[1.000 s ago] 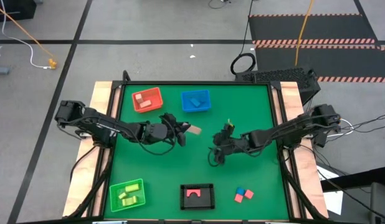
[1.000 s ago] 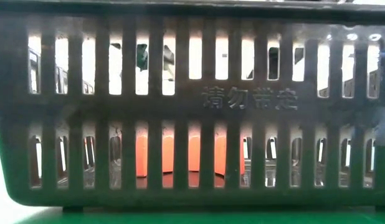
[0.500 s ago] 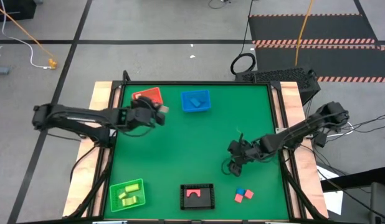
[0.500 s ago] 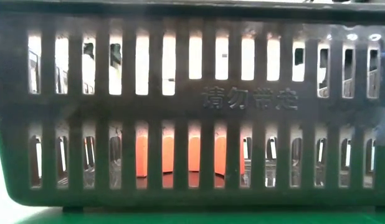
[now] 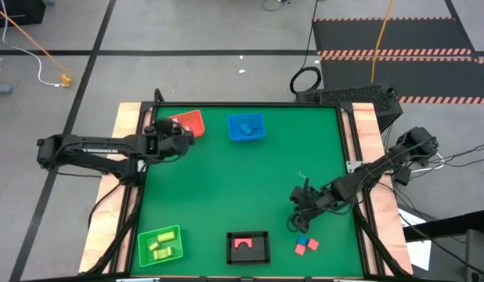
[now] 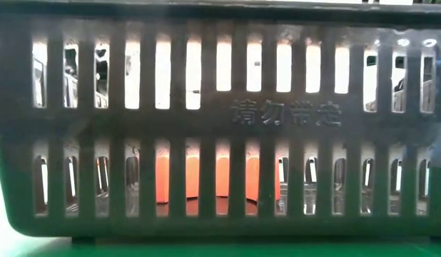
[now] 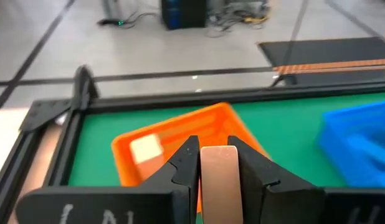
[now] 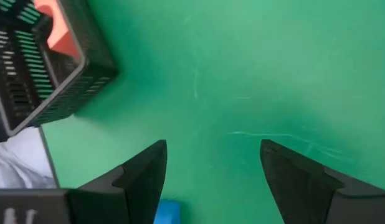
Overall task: Sort & place blocks by color
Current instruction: Put the light brown block into the orange bin
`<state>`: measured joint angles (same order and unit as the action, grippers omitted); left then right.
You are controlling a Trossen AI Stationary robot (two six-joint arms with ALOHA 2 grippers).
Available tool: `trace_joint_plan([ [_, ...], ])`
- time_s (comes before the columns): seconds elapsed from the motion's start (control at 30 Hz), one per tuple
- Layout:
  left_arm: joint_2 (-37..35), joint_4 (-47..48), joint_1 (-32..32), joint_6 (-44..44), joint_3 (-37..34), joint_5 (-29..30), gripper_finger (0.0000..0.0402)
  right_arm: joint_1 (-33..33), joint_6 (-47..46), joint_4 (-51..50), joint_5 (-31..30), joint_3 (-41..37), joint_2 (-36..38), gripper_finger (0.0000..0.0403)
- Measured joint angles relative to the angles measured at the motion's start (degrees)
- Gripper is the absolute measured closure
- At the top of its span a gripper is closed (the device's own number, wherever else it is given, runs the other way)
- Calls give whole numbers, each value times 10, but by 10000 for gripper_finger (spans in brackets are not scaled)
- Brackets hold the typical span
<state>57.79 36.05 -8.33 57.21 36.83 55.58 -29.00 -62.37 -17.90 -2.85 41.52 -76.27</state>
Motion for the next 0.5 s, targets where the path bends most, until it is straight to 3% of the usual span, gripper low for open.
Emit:
trace_joint_plan([
  [0.27,44,-75,-32,27,-43,3,327,-27,-22,10,6,0,0,156],
  [0.5,48,-138,-45,-34,-45,6,326,-50,-31,24,32,0,0,156],
])
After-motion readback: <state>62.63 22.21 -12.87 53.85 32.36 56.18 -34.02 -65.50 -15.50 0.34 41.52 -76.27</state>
